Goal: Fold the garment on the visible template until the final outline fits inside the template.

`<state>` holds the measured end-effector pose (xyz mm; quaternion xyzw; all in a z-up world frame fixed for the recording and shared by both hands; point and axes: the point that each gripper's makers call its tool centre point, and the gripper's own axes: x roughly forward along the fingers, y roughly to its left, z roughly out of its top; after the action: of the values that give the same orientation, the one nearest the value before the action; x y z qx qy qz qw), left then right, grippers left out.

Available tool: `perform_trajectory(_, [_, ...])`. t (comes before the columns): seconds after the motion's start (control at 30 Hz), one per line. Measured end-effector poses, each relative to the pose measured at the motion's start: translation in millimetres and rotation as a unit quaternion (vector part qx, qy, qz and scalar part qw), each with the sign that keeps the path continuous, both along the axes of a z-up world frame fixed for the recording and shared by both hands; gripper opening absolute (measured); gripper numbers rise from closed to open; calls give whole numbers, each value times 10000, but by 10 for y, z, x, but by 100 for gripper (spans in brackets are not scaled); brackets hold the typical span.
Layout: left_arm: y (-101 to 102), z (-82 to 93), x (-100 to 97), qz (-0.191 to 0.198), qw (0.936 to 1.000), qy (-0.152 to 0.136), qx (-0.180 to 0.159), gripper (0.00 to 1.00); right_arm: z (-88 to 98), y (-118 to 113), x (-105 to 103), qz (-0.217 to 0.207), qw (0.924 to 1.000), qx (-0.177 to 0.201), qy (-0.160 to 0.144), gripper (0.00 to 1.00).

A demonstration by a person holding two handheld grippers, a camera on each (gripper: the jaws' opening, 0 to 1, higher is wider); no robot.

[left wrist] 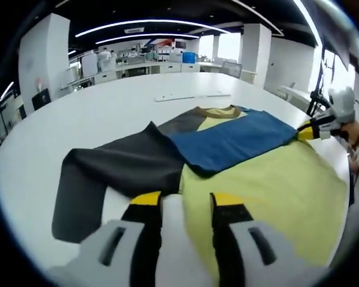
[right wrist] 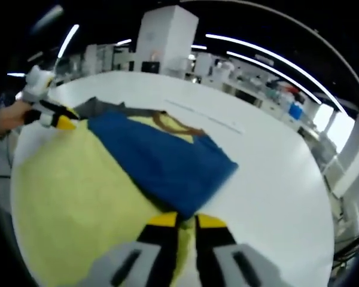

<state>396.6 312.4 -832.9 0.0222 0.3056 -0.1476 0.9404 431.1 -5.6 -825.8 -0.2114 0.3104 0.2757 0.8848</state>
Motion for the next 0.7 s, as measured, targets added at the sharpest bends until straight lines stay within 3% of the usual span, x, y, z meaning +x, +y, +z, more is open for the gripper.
perform_trajectory(0.2, [-40, -57, 29, 147, 9997, 110, -130, 16, -11, -5, 9, 37, 9999, -159, -55, 2])
perform_trajectory(0.23, [-45, -27, 60, 154, 9998, -8, -135, 15, -11, -12, 8, 32, 9998, -177, -65, 2])
perform_trajectory(0.4, [-3, -43, 107, 303, 9994, 43, -167, 9, 1, -38, 8, -9, 9998, -185, -84, 0])
perform_trajectory(0.7, [-12, -57, 132, 438, 9986, 98, -270, 4, -39, -87, 16, 39, 9993, -358, -64, 0])
